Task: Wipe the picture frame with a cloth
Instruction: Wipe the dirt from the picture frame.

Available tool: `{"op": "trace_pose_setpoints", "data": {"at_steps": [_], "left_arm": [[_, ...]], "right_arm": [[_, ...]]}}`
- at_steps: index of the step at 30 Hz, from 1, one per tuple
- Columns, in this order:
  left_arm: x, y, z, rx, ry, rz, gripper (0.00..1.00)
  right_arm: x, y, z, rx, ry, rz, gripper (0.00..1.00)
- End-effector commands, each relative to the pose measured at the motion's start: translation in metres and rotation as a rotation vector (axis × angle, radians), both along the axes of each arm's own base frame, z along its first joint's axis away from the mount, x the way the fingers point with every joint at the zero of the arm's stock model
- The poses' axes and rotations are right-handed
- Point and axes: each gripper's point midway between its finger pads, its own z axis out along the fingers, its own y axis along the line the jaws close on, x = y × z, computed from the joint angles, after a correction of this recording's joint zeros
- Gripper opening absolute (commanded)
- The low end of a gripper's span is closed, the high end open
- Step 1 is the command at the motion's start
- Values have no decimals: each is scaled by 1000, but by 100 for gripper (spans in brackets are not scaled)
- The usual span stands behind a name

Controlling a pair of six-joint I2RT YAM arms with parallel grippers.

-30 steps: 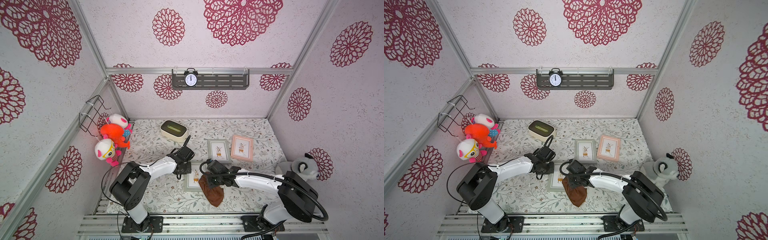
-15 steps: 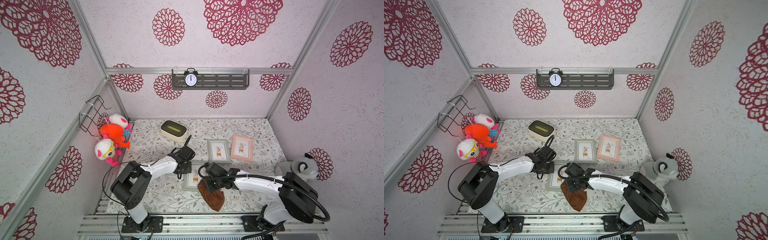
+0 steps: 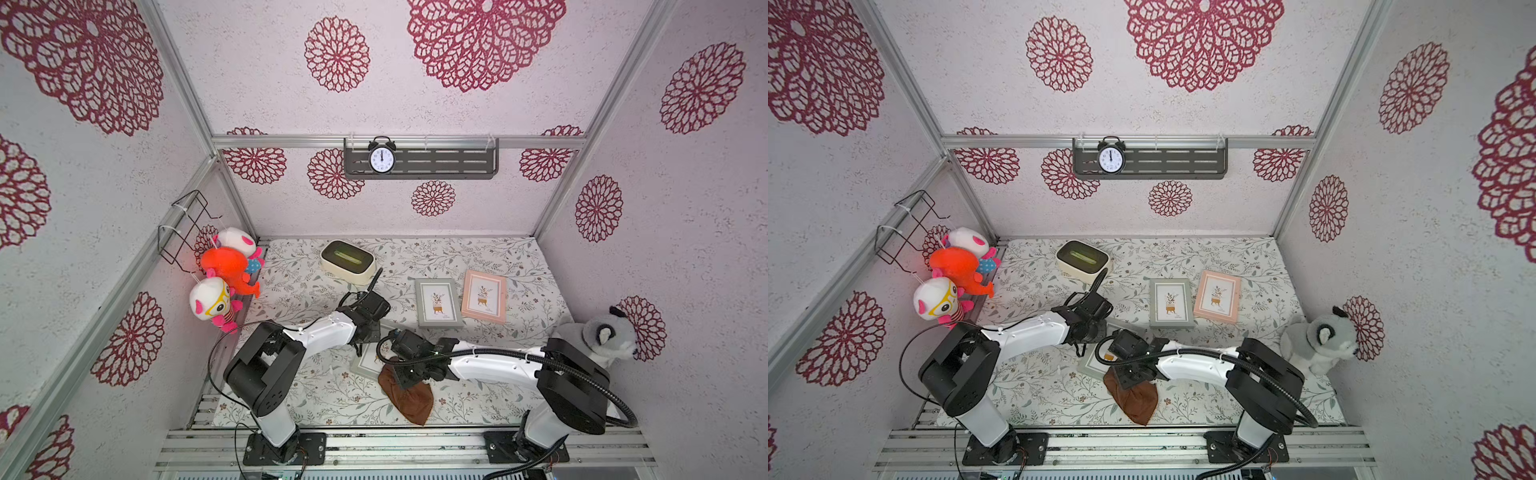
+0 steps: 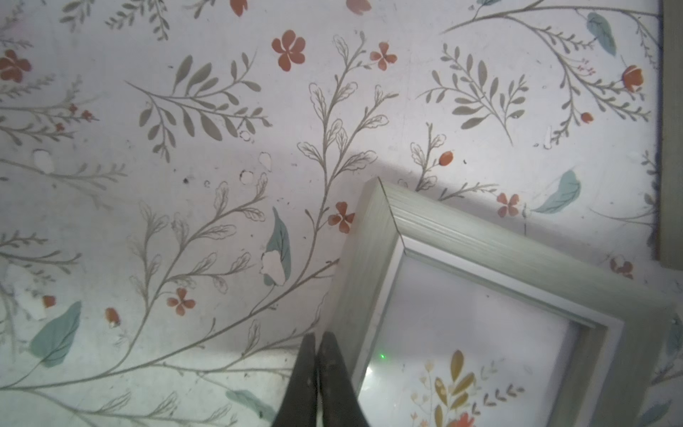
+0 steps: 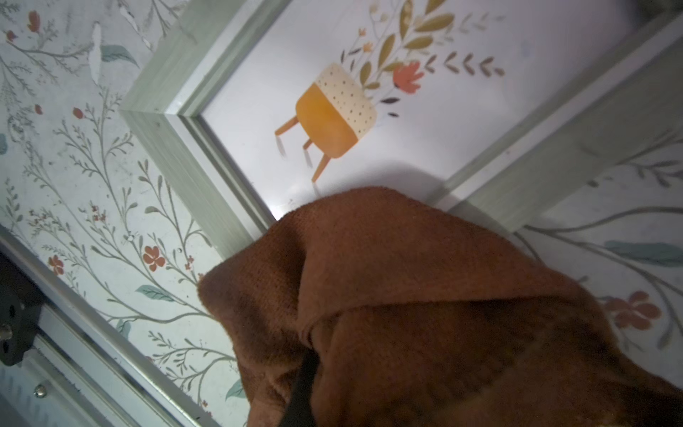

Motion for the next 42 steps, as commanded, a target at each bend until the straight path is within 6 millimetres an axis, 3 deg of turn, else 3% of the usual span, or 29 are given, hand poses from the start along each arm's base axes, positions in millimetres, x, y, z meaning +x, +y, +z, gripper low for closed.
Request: {"op": "trace_pose_setpoints", "data": {"at_steps": [1,6,13,18,22,28,35,38,42], "left_arm": [[-91,18,-59,46,381,-52,8],[-95,8,-51,-19,384,-40,8],[-98,-6,-52,-58,421,-35,8],[-98,-16,-47,-105,425,-48,8],[-100,-16,-50,-103,433,-48,8],[-103,-18,-60,-104,458,-57,7],[-104,-18,-62,-95,468,-63,6],[-104,-16,-63,-85,471,-62,6],[-104,-15,-63,-78,472,-59,6]], "right_arm": [[-8,4,6,35,-3,38,0],[-2,7,31,70,-22,35,0],[0,-3,47,77,-33,16,0],[10,-5,37,92,-35,-13,0],[7,11,29,128,-5,9,0],[7,21,-5,80,11,33,0],[13,44,-11,77,2,58,0],[5,37,-15,53,19,63,0],[-8,2,-24,-8,45,29,0]]}}
